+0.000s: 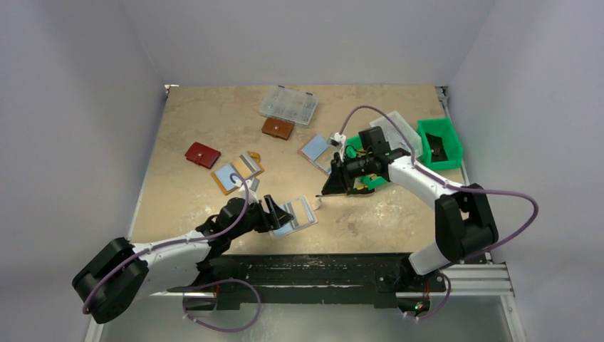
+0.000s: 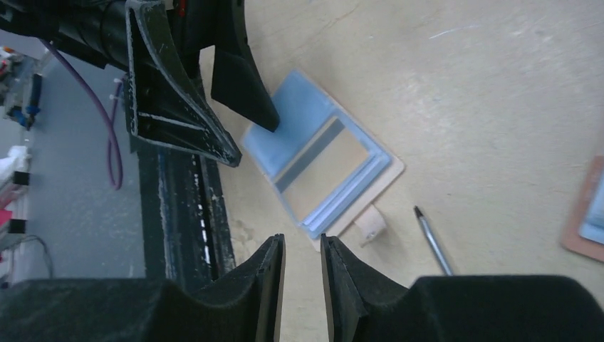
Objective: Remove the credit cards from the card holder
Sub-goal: Remove the credit card from the card holder.
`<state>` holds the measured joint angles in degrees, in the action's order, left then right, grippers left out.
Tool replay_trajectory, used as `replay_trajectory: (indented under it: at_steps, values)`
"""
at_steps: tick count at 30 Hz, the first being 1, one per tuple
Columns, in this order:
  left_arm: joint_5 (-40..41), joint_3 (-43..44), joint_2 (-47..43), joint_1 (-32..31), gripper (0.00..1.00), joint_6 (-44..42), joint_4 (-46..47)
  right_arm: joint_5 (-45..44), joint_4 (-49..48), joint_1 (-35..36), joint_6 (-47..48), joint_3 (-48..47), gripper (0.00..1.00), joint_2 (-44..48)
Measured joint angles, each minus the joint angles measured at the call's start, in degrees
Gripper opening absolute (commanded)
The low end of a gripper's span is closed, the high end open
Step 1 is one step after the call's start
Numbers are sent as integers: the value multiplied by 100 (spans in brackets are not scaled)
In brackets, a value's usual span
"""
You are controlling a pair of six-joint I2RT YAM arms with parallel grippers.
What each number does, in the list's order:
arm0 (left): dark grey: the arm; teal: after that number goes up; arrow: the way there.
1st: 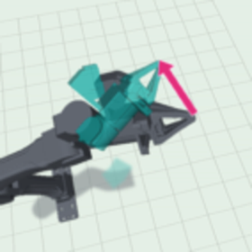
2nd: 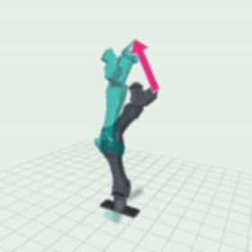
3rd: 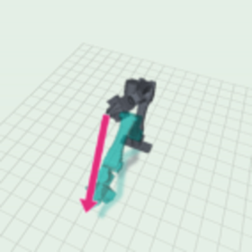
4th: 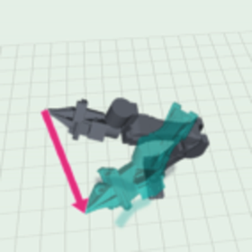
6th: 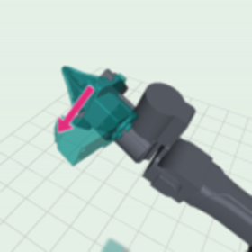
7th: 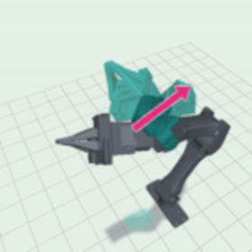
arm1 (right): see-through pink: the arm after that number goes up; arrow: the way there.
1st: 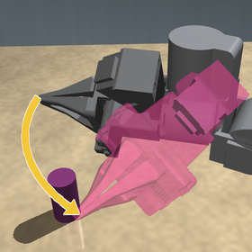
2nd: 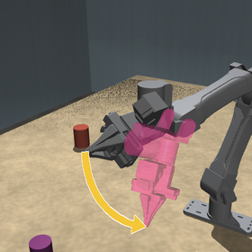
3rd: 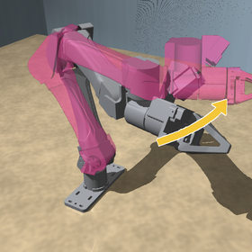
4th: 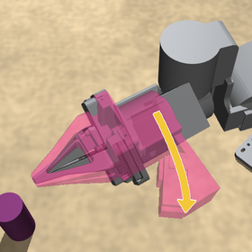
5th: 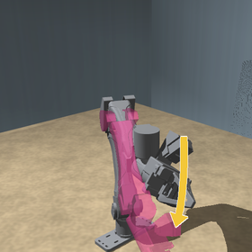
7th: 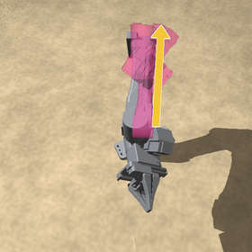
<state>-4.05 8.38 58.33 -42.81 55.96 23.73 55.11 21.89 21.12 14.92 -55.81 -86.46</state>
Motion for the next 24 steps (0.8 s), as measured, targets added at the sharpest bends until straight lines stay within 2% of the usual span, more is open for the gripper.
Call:
replay_trajectory:
  at_steps: [13,18,24]
  values:
    - [284,216,656,-234,54,4,111,157,-1526,811,-2417,282,40,-1029]
    - [306,221,780,-238,47,33,160,111,-1727,1038,-2881,282,40,-1384]
    - [389,249,999,-262,41,48,247,-85,-1670,1196,-2964,280,43,-1600]
